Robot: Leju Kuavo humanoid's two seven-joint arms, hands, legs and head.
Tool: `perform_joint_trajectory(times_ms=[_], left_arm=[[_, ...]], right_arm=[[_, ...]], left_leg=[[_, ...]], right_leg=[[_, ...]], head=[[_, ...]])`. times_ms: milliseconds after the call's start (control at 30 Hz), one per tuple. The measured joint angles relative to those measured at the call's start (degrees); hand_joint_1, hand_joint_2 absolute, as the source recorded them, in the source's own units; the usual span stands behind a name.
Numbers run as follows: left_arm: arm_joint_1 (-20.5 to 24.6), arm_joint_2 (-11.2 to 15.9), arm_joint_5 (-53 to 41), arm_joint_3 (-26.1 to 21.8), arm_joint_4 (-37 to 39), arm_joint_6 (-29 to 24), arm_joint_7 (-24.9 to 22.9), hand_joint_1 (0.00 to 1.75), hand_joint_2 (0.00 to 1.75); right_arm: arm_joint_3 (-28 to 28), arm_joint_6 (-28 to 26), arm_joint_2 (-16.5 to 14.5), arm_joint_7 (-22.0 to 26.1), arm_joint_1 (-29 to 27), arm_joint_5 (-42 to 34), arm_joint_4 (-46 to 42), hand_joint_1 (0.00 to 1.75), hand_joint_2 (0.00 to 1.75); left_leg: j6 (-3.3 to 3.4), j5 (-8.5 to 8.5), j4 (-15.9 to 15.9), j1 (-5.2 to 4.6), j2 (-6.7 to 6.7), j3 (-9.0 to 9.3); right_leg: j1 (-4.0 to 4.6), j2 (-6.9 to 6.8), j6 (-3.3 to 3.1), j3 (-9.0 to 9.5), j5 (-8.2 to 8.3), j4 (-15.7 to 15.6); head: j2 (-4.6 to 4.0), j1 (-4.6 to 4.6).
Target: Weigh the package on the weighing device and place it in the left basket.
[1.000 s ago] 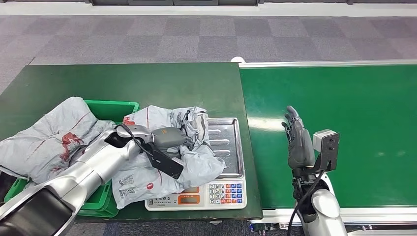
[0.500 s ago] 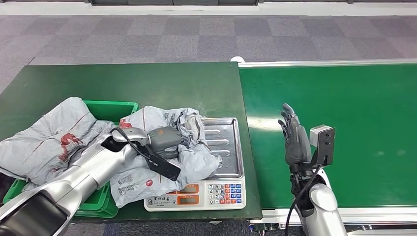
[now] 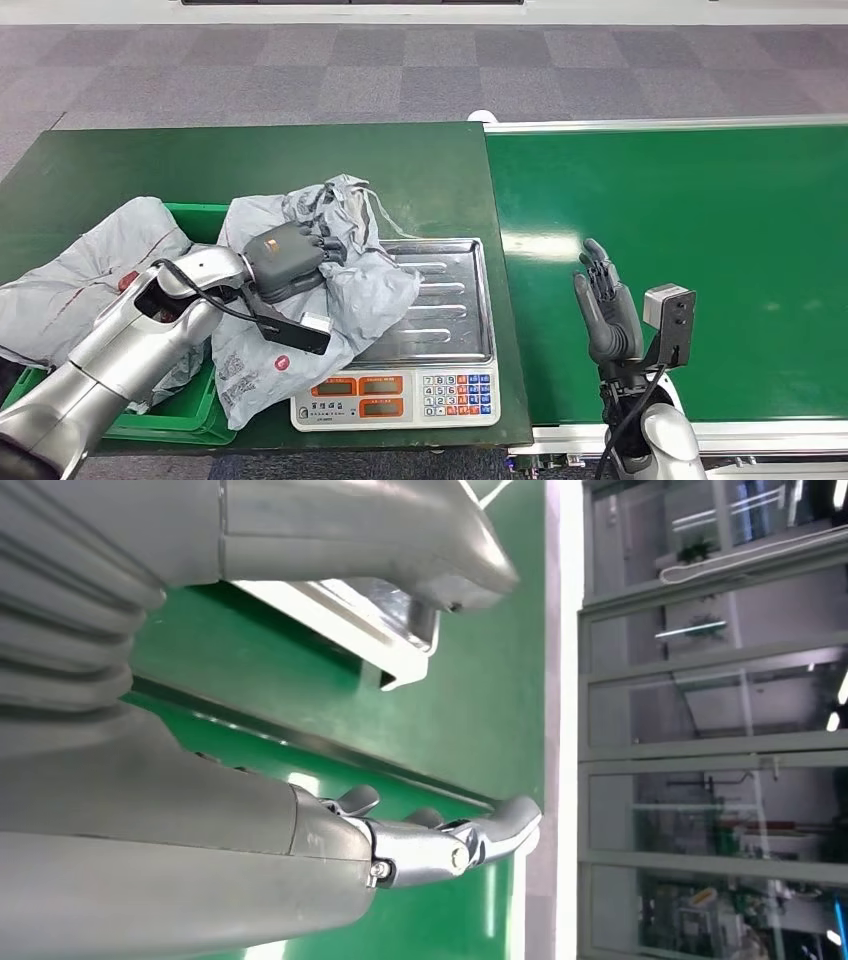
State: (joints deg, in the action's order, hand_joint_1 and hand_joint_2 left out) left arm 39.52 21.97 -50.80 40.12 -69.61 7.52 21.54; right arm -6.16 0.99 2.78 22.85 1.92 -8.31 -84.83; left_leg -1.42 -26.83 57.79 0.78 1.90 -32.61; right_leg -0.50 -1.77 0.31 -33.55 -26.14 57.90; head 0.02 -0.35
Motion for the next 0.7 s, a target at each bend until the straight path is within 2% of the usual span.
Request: perform_joint_trajectory(times_ms=[100, 267, 400, 700], left_arm=[[-3.22, 1.36, -4.32, -3.77, -4.10, -6.02, -2.30, 1.75, 1.75], [-7.70, 2.91, -8.43, -9.04, -9.36, -11.46, -5.49, 1.75, 1.75], [-11.35, 4.41, -12.07, -13.57, -12.93, -12.30, -8.63, 1.75, 1.75], [-17.21, 6.34, -11.54, -20.17, -16.81, -14.00, -10.01, 1.75, 1.75]], right_arm=[[0.31, -0.03, -0.20, -0.16, -1.27, 0.64, -1.13, 0.00, 1.75], [1.22, -0.06, -0.47, -0.37, -2.56, 1.01, -2.16, 0.00, 1.75], [2.14, -0.45, -0.94, -0.42, -3.92, 1.26, -3.56, 0.00, 1.75], [3.26, -0.98, -1.55, -0.60, -5.70, 1.38, -5.51, 0.00, 1.75]], left_leg=[[0.00, 0.00, 0.00, 0.00, -0.01, -0.09], [0.00, 0.00, 0.00, 0.00, 0.00, -0.13], [0.00, 0.00, -0.01, 0.00, 0.01, -0.13], [-0.01, -0.01, -0.02, 0.00, 0.06, -0.17]], right_leg=[[0.00, -0.01, 0.00, -0.10, -0.01, 0.00], [0.00, -0.01, 0.00, -0.12, -0.01, 0.00], [0.01, 0.01, 0.00, -0.16, -0.01, 0.00], [0.00, 0.02, -0.01, -0.17, -0.02, 0.00]], head=[[0.00, -0.01], [0.00, -0.01], [0.00, -0.02], [0.00, -0.01]])
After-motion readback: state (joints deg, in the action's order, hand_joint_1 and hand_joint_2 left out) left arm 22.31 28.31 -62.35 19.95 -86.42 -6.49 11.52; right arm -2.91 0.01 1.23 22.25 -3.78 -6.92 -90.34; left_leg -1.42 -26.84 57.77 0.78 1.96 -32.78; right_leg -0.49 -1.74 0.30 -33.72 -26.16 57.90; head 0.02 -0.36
